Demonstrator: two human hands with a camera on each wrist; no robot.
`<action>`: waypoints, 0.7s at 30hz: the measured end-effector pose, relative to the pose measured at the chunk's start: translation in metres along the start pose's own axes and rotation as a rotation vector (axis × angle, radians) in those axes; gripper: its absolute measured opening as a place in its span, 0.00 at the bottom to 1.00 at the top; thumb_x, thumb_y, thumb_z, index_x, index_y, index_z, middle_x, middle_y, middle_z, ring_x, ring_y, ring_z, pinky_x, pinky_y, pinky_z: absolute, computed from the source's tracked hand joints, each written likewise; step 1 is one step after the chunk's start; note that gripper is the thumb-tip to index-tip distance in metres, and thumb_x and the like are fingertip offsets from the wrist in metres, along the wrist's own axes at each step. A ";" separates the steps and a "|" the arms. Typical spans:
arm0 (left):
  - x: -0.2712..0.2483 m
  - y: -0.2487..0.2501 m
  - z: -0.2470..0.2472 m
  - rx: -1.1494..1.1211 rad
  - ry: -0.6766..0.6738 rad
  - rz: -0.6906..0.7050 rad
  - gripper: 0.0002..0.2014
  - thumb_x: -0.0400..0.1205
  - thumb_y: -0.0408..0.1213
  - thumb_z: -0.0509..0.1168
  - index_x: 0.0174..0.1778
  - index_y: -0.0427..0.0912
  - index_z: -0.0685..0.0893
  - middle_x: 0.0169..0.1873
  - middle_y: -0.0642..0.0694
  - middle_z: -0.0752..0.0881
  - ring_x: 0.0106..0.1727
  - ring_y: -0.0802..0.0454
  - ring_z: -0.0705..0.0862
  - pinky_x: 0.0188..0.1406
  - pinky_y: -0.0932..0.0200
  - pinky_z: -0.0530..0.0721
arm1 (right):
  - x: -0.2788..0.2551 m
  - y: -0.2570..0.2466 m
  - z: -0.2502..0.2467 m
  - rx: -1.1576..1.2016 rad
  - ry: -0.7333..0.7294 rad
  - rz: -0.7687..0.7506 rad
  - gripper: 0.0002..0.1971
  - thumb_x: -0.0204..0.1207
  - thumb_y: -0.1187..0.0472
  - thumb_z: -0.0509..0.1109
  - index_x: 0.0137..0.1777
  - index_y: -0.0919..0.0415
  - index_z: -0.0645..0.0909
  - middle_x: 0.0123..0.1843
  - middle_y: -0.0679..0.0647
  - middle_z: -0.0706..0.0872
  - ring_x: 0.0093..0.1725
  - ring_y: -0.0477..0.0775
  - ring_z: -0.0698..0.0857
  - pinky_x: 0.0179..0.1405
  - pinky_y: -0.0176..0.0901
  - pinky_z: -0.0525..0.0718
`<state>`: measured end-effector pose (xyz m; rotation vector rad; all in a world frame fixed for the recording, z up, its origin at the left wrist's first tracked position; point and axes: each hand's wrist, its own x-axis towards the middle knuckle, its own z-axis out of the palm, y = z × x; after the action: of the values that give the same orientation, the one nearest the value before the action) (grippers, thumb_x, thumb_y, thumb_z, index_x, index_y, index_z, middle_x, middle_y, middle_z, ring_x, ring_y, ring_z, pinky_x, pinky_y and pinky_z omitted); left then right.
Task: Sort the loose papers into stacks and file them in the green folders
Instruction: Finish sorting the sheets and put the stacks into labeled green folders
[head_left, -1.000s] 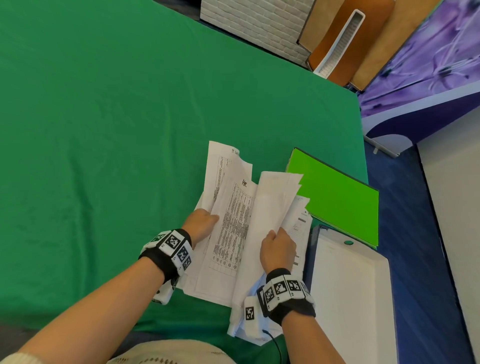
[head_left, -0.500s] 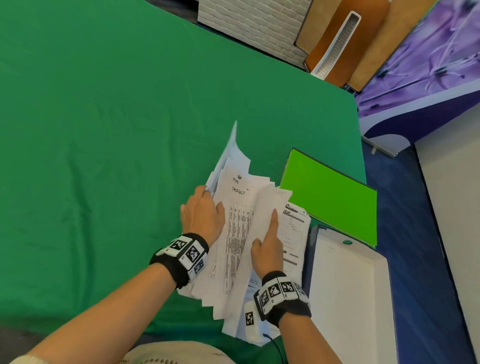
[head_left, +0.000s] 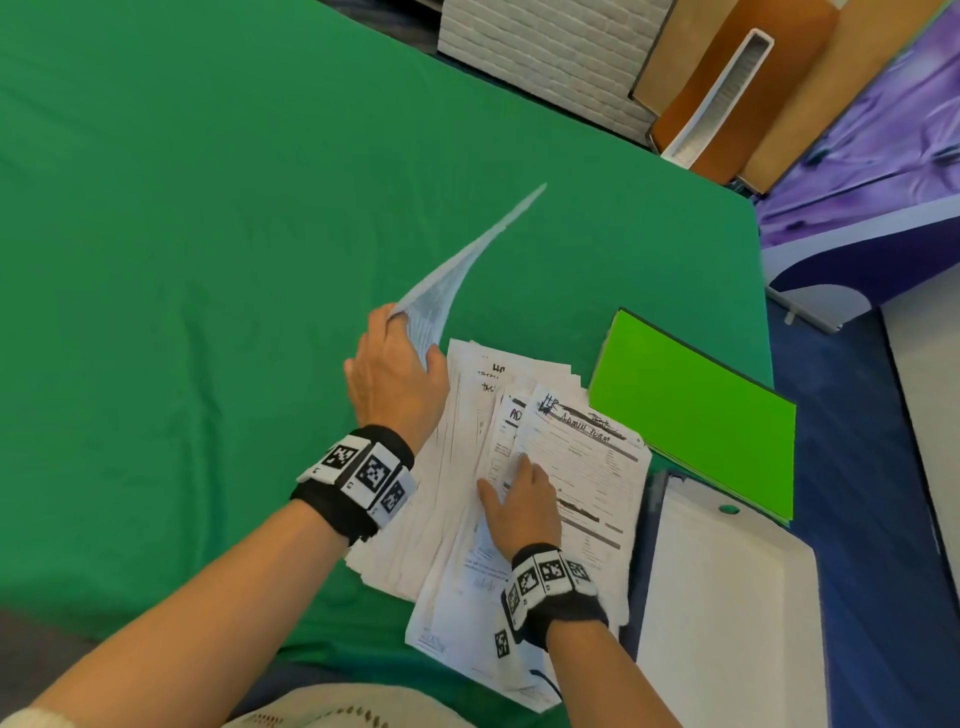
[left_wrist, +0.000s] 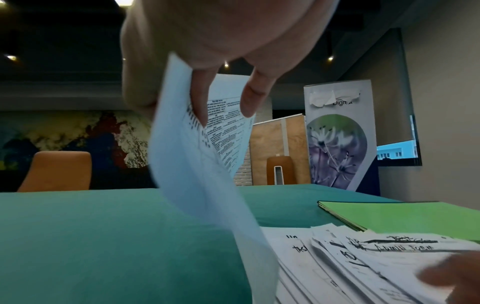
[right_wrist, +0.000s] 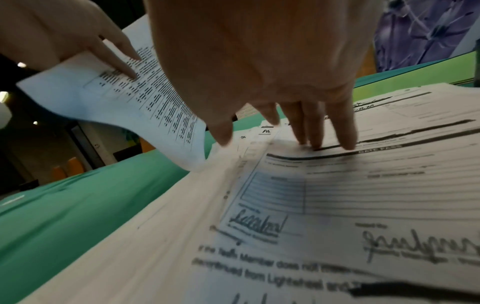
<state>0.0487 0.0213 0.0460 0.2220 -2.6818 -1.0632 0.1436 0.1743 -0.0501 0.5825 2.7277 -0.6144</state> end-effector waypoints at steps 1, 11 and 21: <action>0.000 0.000 -0.001 -0.029 -0.006 -0.007 0.19 0.81 0.40 0.65 0.66 0.37 0.79 0.65 0.46 0.76 0.55 0.46 0.81 0.53 0.53 0.75 | 0.000 0.000 0.003 -0.070 -0.022 0.018 0.43 0.81 0.36 0.58 0.86 0.59 0.45 0.85 0.61 0.56 0.82 0.60 0.60 0.80 0.54 0.64; -0.001 -0.007 -0.008 -0.167 0.003 0.017 0.18 0.81 0.34 0.65 0.67 0.36 0.80 0.65 0.47 0.78 0.58 0.49 0.81 0.61 0.50 0.79 | -0.003 -0.023 0.011 -0.088 -0.042 0.126 0.48 0.75 0.50 0.67 0.85 0.62 0.39 0.85 0.64 0.46 0.84 0.66 0.51 0.77 0.56 0.66; -0.003 -0.002 -0.010 -0.234 -0.005 0.065 0.17 0.82 0.33 0.64 0.68 0.37 0.79 0.64 0.47 0.78 0.59 0.56 0.78 0.58 0.67 0.70 | -0.006 -0.025 0.002 0.134 0.103 0.073 0.32 0.80 0.63 0.61 0.82 0.60 0.53 0.73 0.62 0.72 0.61 0.61 0.80 0.53 0.46 0.78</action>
<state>0.0542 0.0141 0.0507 0.0874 -2.5210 -1.3430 0.1380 0.1506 -0.0407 0.7618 2.7606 -0.7733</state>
